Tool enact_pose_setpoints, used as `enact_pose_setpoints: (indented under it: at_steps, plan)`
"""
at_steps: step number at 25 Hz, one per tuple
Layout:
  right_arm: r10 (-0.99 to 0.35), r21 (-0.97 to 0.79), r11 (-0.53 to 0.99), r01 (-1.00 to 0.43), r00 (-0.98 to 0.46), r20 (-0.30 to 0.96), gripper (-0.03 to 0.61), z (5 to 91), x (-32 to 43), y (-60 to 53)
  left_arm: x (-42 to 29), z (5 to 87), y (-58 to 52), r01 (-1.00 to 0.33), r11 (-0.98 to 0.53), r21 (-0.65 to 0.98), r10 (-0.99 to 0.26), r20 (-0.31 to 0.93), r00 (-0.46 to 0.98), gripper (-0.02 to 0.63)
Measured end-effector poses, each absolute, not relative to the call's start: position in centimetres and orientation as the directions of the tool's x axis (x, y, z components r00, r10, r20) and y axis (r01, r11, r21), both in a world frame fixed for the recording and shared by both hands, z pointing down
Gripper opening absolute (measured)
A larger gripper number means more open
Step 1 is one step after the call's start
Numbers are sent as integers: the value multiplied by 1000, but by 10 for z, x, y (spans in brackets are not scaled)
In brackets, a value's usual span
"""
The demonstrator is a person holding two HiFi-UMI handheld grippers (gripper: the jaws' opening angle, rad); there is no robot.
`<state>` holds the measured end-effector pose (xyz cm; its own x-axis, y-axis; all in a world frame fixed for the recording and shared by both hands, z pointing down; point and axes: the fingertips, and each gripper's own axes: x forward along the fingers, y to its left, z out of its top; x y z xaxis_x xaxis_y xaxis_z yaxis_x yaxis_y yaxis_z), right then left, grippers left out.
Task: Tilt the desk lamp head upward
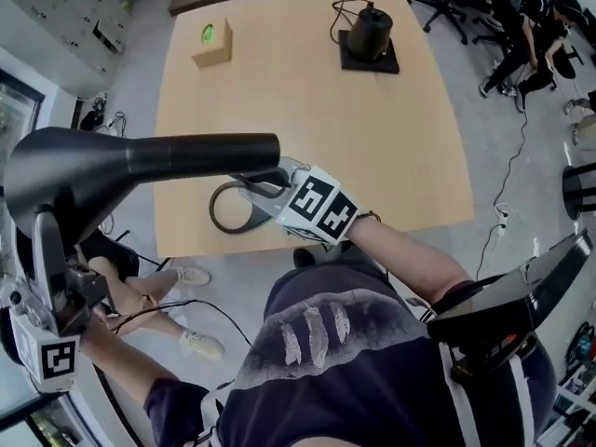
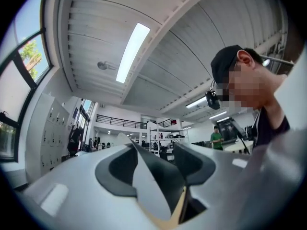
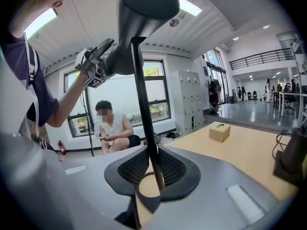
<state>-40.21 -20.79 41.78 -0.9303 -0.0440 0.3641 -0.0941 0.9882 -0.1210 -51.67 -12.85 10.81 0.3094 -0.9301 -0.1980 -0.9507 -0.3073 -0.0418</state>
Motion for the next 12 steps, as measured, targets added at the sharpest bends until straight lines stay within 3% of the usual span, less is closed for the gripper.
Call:
enact_pose_setpoints:
  at_steps: [12]
  plan:
    - [-86,-74,990,-123,-921,380,49,429,-406,-207,-487,90,-132,-916,-376,-142,-893,-208,399,224]
